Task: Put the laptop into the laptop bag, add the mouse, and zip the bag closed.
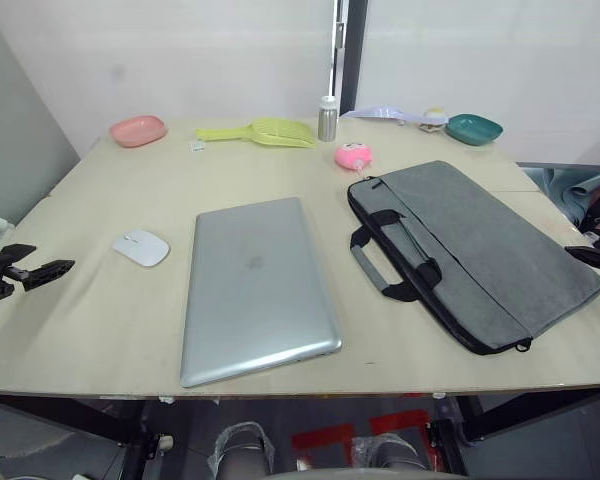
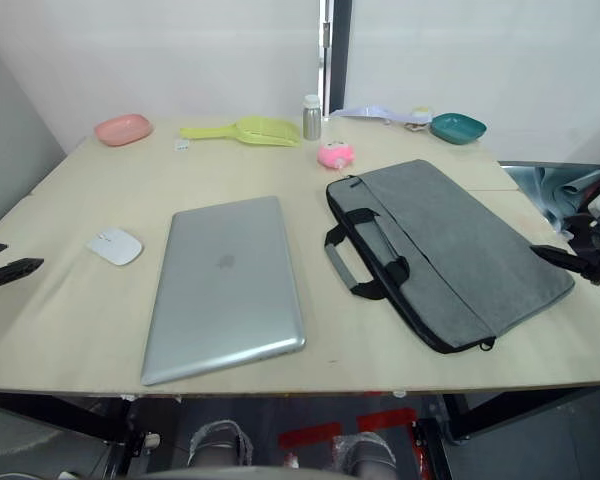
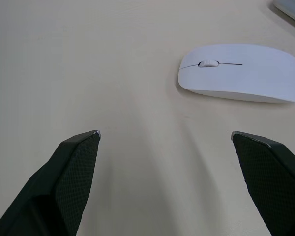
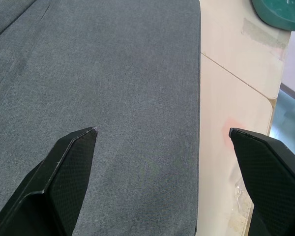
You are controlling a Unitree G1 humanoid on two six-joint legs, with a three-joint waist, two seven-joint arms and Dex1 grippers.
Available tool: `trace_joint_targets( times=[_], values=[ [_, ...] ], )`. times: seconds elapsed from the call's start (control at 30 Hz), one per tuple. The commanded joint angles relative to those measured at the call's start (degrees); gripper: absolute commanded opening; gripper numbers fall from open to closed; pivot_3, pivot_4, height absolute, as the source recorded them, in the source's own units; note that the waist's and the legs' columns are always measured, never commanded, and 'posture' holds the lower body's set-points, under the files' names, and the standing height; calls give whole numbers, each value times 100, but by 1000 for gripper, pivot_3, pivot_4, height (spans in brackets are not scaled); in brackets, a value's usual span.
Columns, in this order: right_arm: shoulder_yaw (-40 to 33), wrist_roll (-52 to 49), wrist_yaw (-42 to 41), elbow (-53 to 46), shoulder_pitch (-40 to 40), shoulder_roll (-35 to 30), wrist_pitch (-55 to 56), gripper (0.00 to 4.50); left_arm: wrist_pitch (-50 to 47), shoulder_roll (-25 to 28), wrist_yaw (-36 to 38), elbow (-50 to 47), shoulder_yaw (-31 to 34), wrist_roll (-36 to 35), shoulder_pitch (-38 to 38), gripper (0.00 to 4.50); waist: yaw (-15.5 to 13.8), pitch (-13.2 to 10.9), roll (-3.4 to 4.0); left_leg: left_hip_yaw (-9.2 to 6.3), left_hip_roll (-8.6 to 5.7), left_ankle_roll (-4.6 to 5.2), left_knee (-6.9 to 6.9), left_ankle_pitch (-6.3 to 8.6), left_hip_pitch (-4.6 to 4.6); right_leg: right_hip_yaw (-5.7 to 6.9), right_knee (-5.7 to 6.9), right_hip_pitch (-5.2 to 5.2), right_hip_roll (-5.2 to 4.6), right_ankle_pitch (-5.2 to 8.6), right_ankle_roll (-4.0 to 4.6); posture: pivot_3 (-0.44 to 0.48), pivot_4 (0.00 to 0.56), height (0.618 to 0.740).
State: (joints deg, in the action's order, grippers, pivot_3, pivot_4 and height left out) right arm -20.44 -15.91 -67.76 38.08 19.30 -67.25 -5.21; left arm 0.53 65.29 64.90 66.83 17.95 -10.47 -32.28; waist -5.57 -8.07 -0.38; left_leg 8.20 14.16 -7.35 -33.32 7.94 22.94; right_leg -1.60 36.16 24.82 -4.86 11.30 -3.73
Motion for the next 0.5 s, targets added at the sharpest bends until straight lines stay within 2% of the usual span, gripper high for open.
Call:
trace_joint_targets(
  times=[0.03,0.5],
  values=[
    [-185,-34,-32,53,81,-204,110,4482,11,201,-60,-3,28,42,-23,4500,0,0,0,0,0,0,0,0,0,0,0,0,0,0,0,0,150,740],
    [-122,-59,-54,23,185,-157,4,4482,-152,132,127,-83,-3,-14,-132,4500,0,0,0,0,0,0,0,0,0,0,0,0,0,0,0,0,150,740]
  ],
)
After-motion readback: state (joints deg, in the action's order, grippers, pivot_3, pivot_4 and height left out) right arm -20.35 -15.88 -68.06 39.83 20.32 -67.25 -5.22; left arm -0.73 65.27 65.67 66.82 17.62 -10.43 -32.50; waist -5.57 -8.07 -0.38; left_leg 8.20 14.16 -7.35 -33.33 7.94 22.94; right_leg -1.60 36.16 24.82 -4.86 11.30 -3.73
